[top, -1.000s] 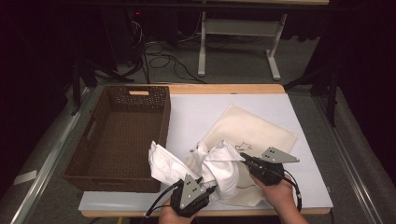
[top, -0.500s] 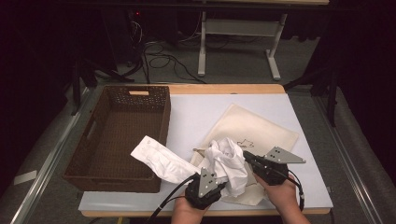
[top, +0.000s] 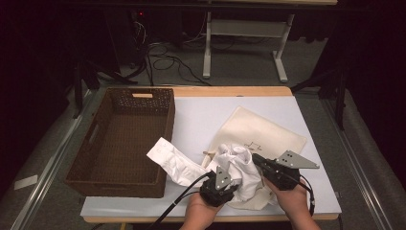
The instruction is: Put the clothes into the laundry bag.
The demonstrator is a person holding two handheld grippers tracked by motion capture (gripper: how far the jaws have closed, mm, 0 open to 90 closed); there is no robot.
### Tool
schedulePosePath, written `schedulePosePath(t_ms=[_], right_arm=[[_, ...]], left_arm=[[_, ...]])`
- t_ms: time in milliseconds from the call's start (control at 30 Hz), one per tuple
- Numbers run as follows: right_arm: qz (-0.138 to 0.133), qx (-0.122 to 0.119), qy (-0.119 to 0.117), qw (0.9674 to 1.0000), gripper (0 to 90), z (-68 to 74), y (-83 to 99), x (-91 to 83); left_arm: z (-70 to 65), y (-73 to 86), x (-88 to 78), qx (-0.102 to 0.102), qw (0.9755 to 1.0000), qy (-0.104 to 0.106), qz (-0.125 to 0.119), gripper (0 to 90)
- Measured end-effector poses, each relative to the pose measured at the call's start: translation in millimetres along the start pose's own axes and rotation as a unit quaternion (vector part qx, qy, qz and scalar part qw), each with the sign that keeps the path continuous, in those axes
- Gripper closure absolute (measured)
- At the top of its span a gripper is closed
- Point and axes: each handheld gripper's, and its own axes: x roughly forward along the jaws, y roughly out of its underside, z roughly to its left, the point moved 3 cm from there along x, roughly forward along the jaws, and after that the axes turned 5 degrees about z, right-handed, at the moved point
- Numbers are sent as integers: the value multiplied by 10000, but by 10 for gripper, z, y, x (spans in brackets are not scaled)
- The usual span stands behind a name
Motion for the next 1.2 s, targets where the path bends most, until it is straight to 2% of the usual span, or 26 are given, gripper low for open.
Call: schedulePosePath(t_ms=[200,333,400,500,567,767,867,933,967,1067,1200], right_arm=[[-86,-77,6,9999,891,16,-26,-36],[-135,-124,0,9998,891,36,-35,-53],[-171,-146,2,9997,892,40,-37,-58],[-220,-120,-7,9997,893,42,-39,-70],[-225,-72,-11,9997,893,40,-35,-76],[-172,-80,-16,9998,892,42,-22,-63],[-240,-115,-12,9996,892,56,-47,-96],[-251,-126,-2,9996,893,69,-57,-112],[-275,-167,-5,9995,892,69,-57,-110],[-248,-196,6,9995,892,55,-35,-98],[-192,-183,33,9996,892,45,-6,-82]], left_arm=[[27,-34,44,-125,9998,89,135,629],[22,-106,16,-287,9996,-24,57,634],[-6,-172,-31,-213,9996,-147,-143,641],[-45,-259,-74,-91,9994,-199,-259,646],[-50,-272,-55,15,9994,-301,-190,647],[-18,-235,155,-40,9995,-222,206,643],[3,-235,213,-162,9995,-163,222,630],[5,-235,205,-176,9996,-115,188,619],[6,-225,193,-181,9997,-67,133,606],[10,-172,107,-394,9991,166,-71,500],[-34,-97,-41,-372,9986,210,-316,356]])
